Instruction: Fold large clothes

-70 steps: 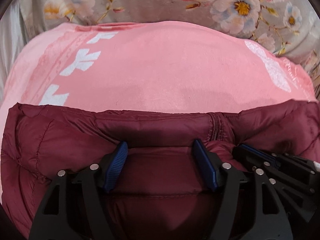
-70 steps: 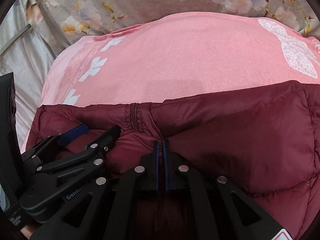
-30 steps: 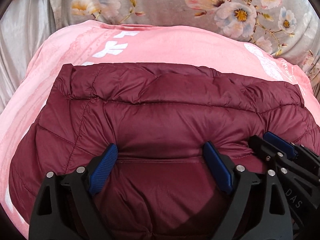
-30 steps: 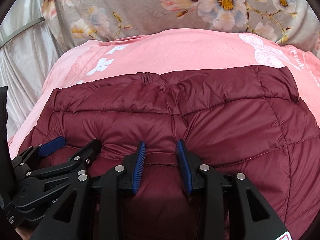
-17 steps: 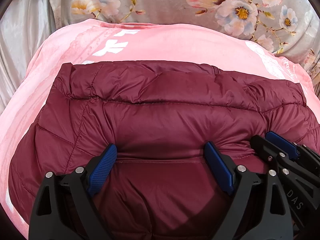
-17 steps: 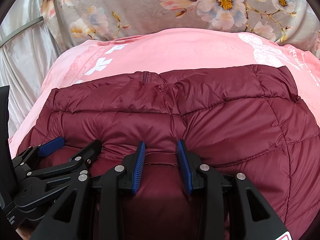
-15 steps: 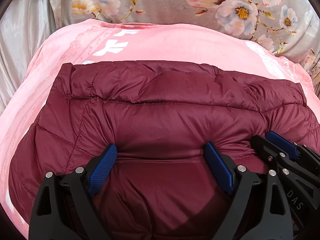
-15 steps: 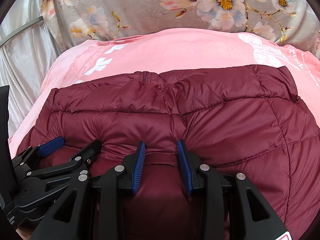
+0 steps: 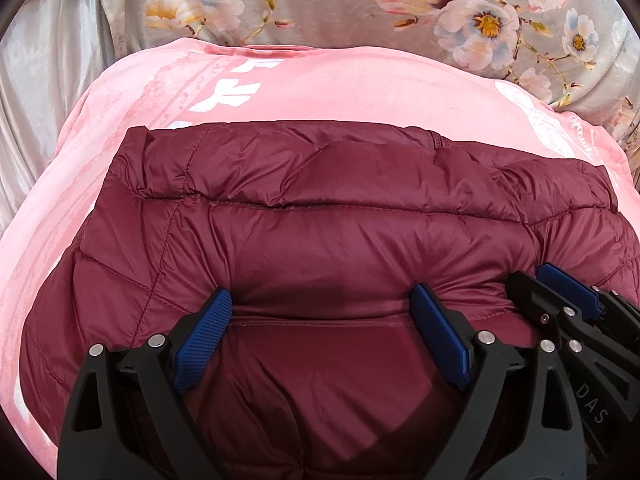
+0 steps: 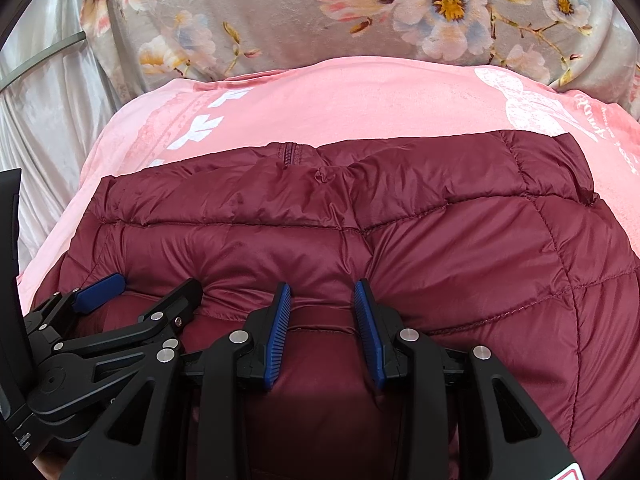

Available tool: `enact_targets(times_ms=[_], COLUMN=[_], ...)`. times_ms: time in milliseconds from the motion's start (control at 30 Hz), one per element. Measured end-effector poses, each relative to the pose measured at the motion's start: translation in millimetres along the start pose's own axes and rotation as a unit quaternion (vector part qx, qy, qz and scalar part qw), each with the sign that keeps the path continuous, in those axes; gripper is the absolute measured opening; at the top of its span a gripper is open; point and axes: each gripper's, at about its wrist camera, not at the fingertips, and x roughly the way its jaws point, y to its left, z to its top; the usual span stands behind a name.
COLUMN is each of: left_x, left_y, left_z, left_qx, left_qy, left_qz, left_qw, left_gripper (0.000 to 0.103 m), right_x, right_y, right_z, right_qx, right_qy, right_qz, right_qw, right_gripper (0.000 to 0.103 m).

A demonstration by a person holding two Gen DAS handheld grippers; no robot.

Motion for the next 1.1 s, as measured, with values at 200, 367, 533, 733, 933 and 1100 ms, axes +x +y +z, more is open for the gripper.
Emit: enact_targets(times_ms=[200,367,533,733,933,1100], left_x=[-1,-1,-15,-75,-84,-52], left_y=[3,3,18,68,163,191], left_z=[-1,-1,-8,-40,-59,-70], left_qx=[0.001,0.004,-0.018,-0.091,-0.229,-0.302], left_qy=[0.000,-0.001,-0.005,-0.026,-0.020,0.025], left_qz=[0.004,0.012,-0.001,-0.036,0.013,-0.040], left_qw=[1.0000,0.9999,0.9998,0.9948,0.9730,0.9521], left_gripper=[0.090,0.093,0.094,0.096,0.098,0.098], right_x=[0,-8,-21,-39,-59,-61], right_y=[-1,1,14,24,27,41], right_z=[1,-2,-17,-29,-38,-41], right_qx=[-0.002,0.011,-0.005,-0.044,-0.030,-0.049], right_qy=[0.001,0.003,0.001,-0.005,-0.030,-0.027], right_qz=[-0.005,-0.025,-0.051,-0.069,-0.045,-0.024], right_qw=[1.000,1.000,0.999,0.997,0.998,0.998], right_gripper=[0.034,0.036,0.047,0.058,0.059,0.058])
